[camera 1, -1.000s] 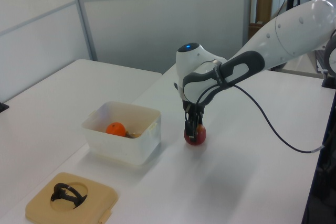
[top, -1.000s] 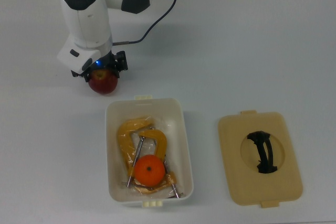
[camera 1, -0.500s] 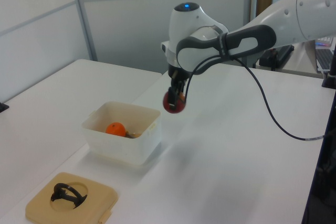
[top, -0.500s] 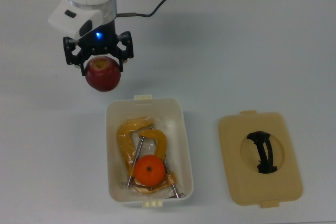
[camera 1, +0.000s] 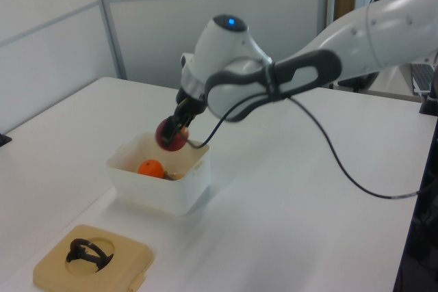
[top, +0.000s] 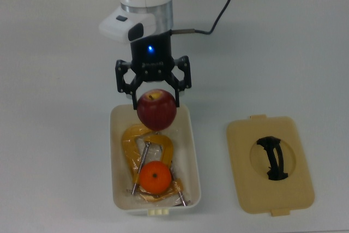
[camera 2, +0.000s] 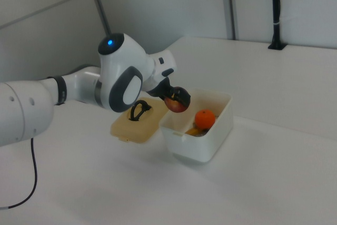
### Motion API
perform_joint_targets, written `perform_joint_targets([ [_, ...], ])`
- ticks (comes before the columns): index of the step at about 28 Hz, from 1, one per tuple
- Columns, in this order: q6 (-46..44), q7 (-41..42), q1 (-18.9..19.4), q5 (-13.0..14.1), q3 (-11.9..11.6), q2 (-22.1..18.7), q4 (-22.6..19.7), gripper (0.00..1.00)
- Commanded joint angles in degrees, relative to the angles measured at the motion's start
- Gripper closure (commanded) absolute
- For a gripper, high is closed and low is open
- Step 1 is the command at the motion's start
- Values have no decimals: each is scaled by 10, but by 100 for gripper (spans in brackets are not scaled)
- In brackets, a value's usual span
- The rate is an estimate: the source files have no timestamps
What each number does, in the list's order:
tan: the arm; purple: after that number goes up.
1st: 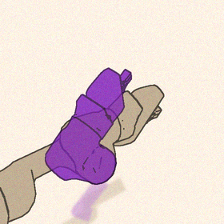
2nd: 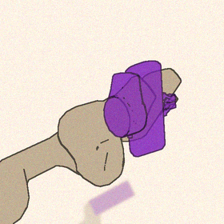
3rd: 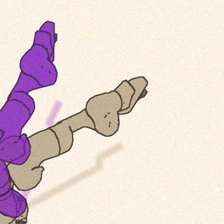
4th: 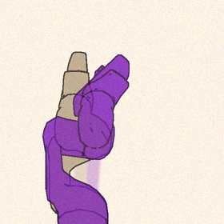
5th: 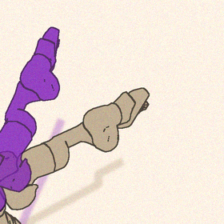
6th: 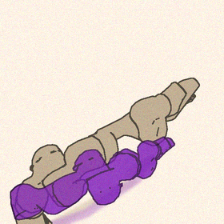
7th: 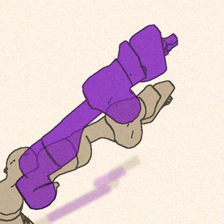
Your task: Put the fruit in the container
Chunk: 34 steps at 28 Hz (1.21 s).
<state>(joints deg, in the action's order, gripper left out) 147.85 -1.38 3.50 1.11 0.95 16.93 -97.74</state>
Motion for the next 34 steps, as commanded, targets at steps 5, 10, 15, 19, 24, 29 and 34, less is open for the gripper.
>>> perform_joint_targets([
  [5,54,-59,9,-2,-5,46,15,0],
  [10,3,-62,9,-1,-6,36,15,0],
  [15,-99,-56,5,-2,-10,-7,14,0],
  [19,-207,-61,3,-2,-13,-46,14,0],
  [24,-355,-62,2,-9,-20,-96,15,0],
  [29,-483,-63,2,-69,-23,-141,16,0],
  [34,-515,-64,1,-75,-24,-167,20,0],
])
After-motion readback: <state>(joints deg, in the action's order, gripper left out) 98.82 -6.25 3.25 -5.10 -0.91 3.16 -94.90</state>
